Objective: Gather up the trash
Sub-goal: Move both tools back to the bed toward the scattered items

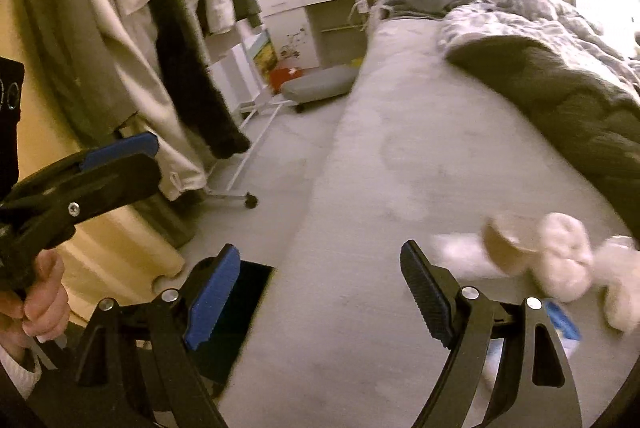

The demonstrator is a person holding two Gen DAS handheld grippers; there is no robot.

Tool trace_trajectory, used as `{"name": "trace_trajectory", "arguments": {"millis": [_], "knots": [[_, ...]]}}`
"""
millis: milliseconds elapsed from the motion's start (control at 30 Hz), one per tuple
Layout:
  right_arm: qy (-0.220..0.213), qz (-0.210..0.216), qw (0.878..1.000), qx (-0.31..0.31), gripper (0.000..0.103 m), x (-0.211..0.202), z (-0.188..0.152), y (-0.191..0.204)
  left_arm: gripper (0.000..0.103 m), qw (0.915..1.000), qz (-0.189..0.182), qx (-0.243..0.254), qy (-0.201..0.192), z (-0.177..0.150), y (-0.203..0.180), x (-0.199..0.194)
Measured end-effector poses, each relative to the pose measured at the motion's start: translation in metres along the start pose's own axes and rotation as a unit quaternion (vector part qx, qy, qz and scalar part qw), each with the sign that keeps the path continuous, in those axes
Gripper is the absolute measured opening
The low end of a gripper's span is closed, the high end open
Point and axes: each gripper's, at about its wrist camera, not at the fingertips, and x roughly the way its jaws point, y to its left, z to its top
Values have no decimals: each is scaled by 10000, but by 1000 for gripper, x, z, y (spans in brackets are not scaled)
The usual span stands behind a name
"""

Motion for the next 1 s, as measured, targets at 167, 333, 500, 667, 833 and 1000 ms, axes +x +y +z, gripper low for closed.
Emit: {"name": "trace_trajectory", "arguments": {"millis": [167,333,500,667,833,1000], "knots": [[-19,-397,9991,-161,86,-15,-10,-22,76,9999,-81,101,-30,7,-19,13],[-43,-694,9972,-271,90,-29,-19,-44,76,9998,-144,112,86,9,-39,39],[-77,-848,9957,-354,95,-42,-28,-62,81,9990,-222,335,176,8,-62,61],[-129,-808,9965,-163,100,-52,-35,-86,87,9970,-311,646,279,5,-87,79],[-6,-746,9972,-38,100,-53,-42,-104,89,9959,-517,557,486,2,-99,102],[151,-580,9980,-191,100,-50,-46,-107,89,9943,-515,671,654,-3,-110,117]]}}
